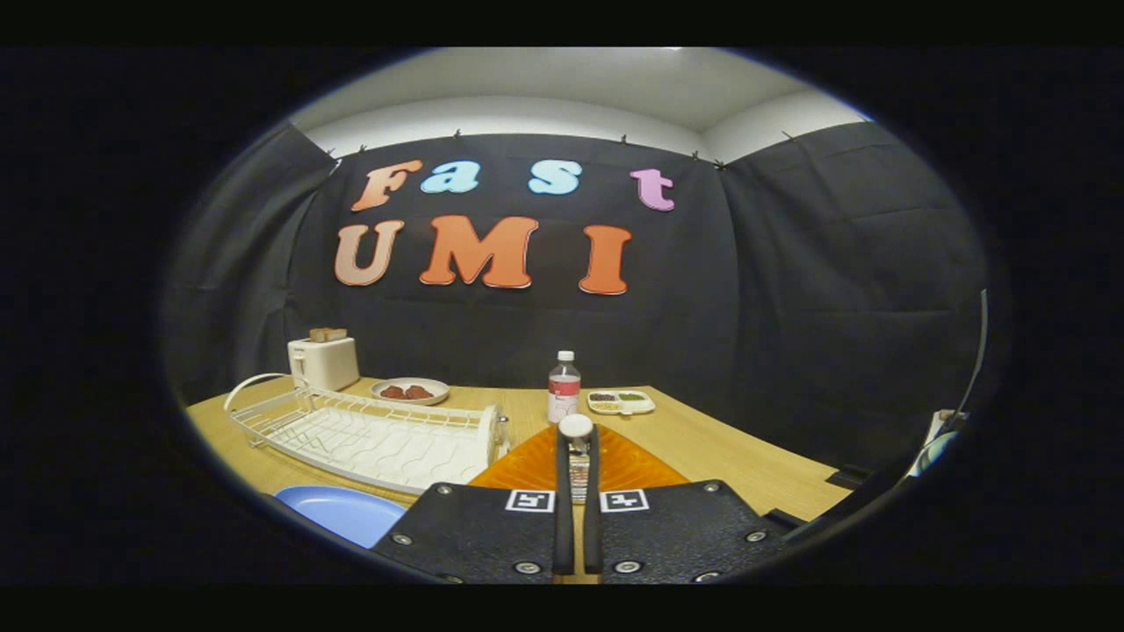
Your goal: Take the plate from the dish rack, then take the spoon from the basket and place it into the plate.
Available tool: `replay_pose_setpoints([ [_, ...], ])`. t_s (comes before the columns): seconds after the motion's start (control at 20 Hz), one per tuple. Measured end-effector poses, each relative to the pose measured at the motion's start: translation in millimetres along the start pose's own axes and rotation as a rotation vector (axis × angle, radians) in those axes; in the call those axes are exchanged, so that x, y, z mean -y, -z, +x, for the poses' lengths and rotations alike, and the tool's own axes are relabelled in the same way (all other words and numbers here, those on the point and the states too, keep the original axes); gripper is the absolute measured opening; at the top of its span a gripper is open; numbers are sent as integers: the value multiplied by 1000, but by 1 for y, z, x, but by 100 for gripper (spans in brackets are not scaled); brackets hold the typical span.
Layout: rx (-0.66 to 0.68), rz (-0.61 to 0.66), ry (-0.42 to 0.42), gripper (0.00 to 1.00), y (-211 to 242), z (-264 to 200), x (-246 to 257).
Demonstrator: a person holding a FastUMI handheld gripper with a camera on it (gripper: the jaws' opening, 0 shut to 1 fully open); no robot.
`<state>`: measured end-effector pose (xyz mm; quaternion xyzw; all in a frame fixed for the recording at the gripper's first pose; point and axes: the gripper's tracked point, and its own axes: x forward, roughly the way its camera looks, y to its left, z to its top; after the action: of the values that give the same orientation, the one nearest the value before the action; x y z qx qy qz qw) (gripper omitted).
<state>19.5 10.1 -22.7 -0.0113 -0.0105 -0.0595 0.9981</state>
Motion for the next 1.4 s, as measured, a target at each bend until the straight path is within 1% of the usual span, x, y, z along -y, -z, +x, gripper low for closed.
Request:
replay_pose_setpoints([
  [0.1, 2, 22, -36, 4, -3, -21, -11],
  [0.25, -3, 23, -74, 4, 3, -49, -25],
  [0.45, -18, 66, -158, 4, 8, -83, -59],
  [0.75, -53, 87, -262, 4, 28, -104, -106],
  [1.05, -80, 87, -305, 4, 53, -105, -131],
  [1.4, -106, 106, -301, 4, 74, -102, -140],
])
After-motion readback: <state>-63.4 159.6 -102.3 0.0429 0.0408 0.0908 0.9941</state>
